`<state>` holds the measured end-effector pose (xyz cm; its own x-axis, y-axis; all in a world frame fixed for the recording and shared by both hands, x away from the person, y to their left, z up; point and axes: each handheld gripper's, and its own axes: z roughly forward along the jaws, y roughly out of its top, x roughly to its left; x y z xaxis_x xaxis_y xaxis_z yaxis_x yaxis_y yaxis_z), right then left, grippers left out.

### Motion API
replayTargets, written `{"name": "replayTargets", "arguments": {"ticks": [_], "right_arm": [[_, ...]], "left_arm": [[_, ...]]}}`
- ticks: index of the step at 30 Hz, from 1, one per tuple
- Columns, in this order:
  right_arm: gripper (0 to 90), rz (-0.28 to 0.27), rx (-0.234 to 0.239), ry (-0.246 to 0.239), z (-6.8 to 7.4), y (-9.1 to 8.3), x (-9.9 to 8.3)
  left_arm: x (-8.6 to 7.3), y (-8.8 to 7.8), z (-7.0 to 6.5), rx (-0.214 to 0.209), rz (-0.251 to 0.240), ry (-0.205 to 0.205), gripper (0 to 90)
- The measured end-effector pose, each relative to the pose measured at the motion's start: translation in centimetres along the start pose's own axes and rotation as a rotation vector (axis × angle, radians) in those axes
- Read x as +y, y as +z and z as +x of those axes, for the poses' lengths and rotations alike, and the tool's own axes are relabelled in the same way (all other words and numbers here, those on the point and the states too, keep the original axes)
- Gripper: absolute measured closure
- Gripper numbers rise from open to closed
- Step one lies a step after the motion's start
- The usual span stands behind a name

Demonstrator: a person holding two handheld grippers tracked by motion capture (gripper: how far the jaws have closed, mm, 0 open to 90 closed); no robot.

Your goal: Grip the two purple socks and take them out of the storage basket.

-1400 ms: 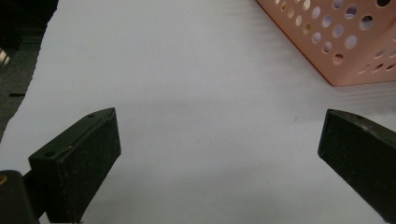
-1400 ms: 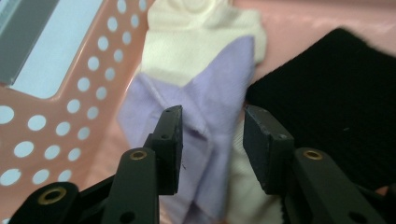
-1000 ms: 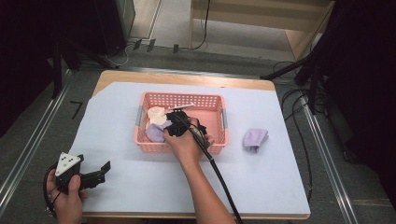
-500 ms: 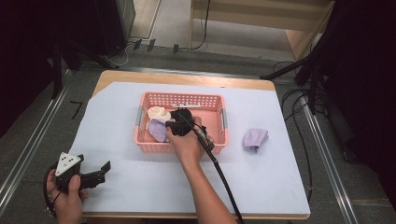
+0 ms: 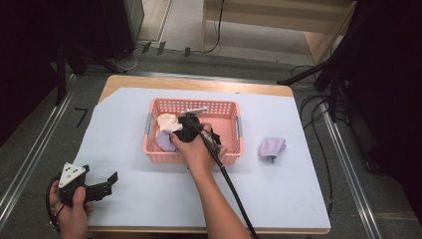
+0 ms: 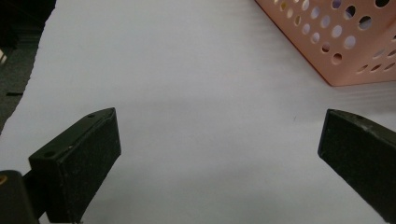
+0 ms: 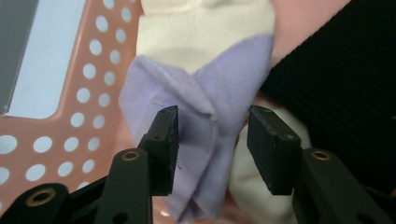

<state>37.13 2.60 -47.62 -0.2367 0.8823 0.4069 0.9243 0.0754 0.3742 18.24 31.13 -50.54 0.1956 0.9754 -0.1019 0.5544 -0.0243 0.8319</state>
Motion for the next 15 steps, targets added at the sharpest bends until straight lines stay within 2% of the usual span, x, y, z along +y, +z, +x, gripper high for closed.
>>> {"name": "replayTargets", "arguments": {"ticks": [3, 4, 7, 8, 9, 11, 12, 15], "right_arm": [[53.0, 0.091, 0.017, 0.009, 0.10, 0.56, 0.13], [54.4, 0.094, 0.017, -0.007, 0.11, 0.59, 0.13], [70.0, 0.123, 0.032, -0.010, 0.10, 0.75, 0.10], [70.0, 0.123, 0.032, -0.010, 0.10, 0.75, 0.10], [79.5, 0.145, 0.044, -0.022, 0.17, 0.84, -0.03], [85.9, 0.110, 0.043, -0.059, 0.26, 0.57, -0.20], [86.7, 0.090, 0.044, -0.069, 0.26, 0.42, -0.28], [87.7, 0.011, 0.052, -0.138, 0.18, -0.07, -0.61]], "left_arm": [[0.01, 0.03, -0.05, 0.003, 0.002, 0.000, 0.1], [0.01, 0.04, -0.05, 0.001, 0.002, 0.002, 0.1], [0.01, 0.03, -0.03, 0.003, 0.001, 0.001, 0.1], [0.01, 0.03, -0.03, 0.003, 0.001, 0.001, 0.1], [0.00, 0.02, -0.03, 0.004, 0.002, 0.002, 0.1], [0.00, 0.03, -0.05, 0.000, 0.000, 0.001, 0.1], [0.01, 0.03, -0.05, 0.001, 0.001, 0.002, 0.0], [0.01, 0.02, -0.03, 0.001, 0.001, 0.001, 0.1]]}}
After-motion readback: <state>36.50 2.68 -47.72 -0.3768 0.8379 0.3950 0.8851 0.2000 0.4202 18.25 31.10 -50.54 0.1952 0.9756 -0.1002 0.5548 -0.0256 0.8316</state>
